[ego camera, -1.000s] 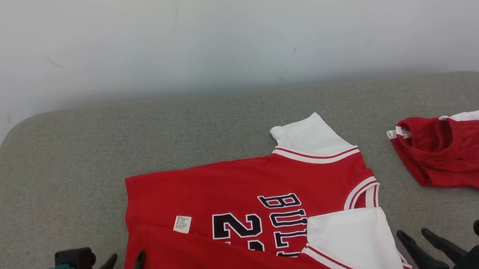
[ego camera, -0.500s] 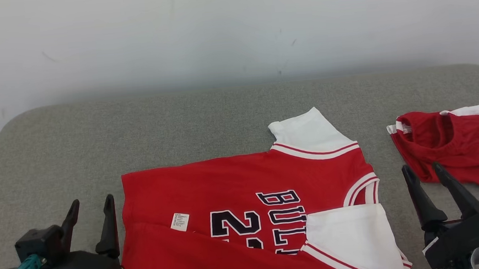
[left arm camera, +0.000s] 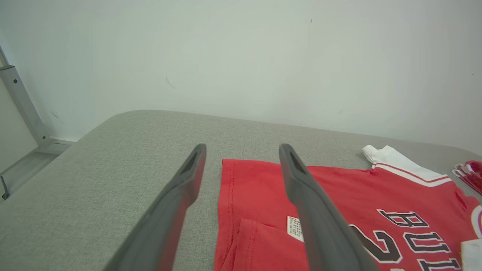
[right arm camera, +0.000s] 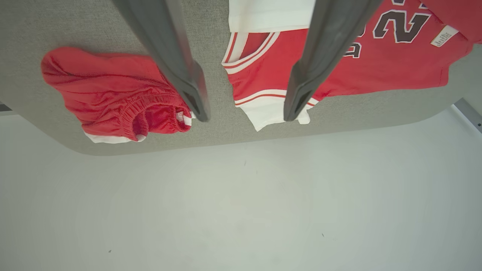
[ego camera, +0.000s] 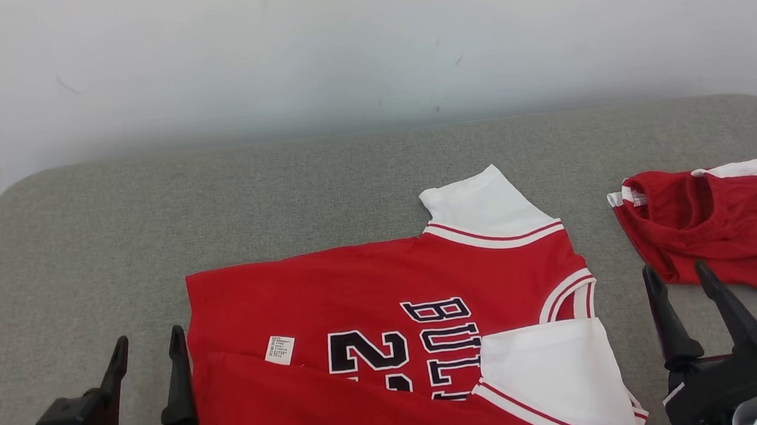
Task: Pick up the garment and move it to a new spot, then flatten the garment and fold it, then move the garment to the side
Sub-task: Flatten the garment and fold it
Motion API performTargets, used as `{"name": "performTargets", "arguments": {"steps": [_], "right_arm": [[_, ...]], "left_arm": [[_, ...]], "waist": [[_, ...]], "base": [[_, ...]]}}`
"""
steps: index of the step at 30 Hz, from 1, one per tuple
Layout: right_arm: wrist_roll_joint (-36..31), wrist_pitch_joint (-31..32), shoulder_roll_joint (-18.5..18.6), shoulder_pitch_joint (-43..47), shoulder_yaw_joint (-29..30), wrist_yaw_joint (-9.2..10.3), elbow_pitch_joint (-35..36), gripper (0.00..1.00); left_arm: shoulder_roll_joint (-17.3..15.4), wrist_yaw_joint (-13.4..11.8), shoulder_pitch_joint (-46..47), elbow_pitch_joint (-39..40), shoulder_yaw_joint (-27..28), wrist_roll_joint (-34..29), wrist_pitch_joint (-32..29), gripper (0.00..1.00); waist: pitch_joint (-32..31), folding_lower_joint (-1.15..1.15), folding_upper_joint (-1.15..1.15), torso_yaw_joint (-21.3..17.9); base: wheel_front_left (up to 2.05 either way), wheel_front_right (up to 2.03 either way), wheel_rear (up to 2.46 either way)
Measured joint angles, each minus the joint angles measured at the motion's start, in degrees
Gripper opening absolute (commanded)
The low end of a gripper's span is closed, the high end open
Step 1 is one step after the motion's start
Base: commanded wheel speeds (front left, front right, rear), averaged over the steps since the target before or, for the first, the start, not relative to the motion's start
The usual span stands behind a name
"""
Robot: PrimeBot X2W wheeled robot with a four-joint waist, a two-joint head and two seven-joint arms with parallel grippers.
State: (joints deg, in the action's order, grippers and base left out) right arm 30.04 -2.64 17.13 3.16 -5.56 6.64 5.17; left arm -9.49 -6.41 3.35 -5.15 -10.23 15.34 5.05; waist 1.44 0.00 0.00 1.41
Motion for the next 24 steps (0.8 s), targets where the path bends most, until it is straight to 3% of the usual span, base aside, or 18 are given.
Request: {"name": "performTargets", "arguments": {"steps": [24], "right_arm": [[-3.02,0.11,-1.51,-0.21,-0.20,0.42,-5.12,1.00]], "left_arm": [[-0.70,-0.21,-0.87,0.23,-0.88,-3.24,-5.61,1.00]], "waist": [[0.70,0.00,0.00,0.13]], "base": [[0.00,0.00,0.00]]}}
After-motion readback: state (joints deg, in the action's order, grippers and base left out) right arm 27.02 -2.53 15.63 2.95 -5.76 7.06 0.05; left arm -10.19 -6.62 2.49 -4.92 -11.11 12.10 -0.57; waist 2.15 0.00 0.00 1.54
